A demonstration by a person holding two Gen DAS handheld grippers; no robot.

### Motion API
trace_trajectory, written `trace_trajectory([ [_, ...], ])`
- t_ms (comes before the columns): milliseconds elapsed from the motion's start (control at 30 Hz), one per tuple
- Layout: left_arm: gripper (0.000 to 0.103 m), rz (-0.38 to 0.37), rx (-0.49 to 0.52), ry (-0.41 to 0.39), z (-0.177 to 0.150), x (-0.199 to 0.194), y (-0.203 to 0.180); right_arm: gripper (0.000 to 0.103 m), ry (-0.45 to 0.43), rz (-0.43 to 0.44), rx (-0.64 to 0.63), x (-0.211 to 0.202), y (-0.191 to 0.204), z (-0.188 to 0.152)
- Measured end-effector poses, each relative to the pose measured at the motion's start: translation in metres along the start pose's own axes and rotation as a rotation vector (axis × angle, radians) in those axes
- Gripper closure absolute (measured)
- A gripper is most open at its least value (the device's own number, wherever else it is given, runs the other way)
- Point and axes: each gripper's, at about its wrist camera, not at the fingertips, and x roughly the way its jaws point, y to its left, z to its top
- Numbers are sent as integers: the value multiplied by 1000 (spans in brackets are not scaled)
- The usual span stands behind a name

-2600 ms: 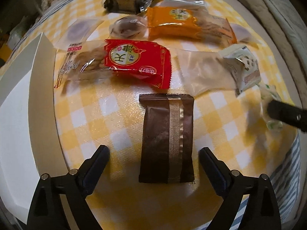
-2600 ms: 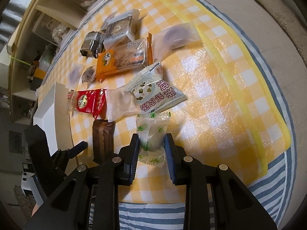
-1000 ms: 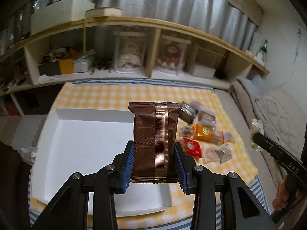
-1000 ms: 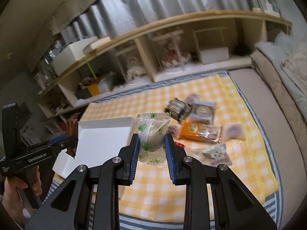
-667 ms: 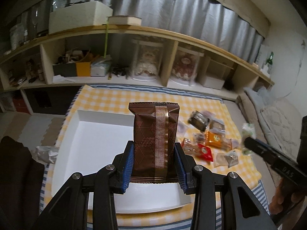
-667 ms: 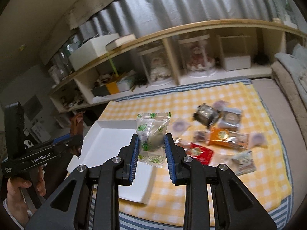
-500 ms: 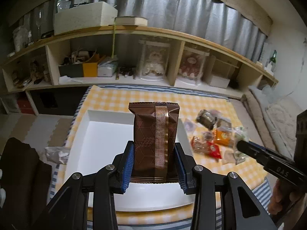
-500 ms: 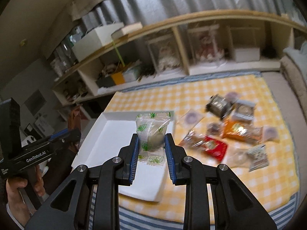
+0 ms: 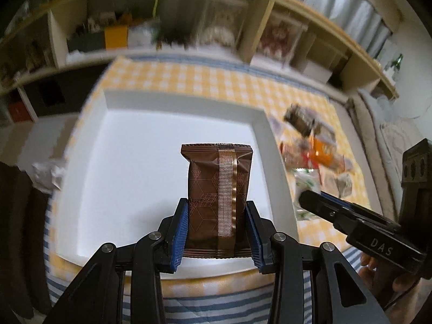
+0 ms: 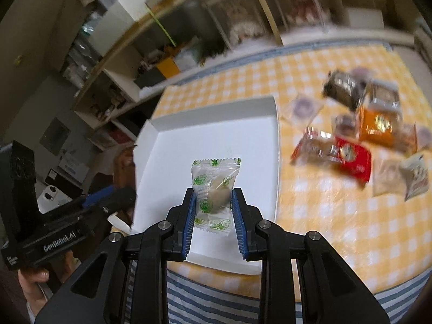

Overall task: Organize snacks
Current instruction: 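Lower both packets into the white tray and open both tools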

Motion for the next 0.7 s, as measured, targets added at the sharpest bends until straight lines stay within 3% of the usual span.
trace_trajectory([
  [133,63,-15,-30,68,6,22,2,76,54,18,33,16,-9,-7],
  [333,57,37,-23,73,12,27,4,72,102,26,61,29,-19,-12],
  [400,44,48,-19,69,12,24,5,55,116,27,67,31,-21,-13],
  [467,43,66,-7,61,10,20,3,37,118,13,62,30,-22,-15],
  [700,34,109,15,56,-4,6,-3,27,121,-31,45,25,-27,-17],
])
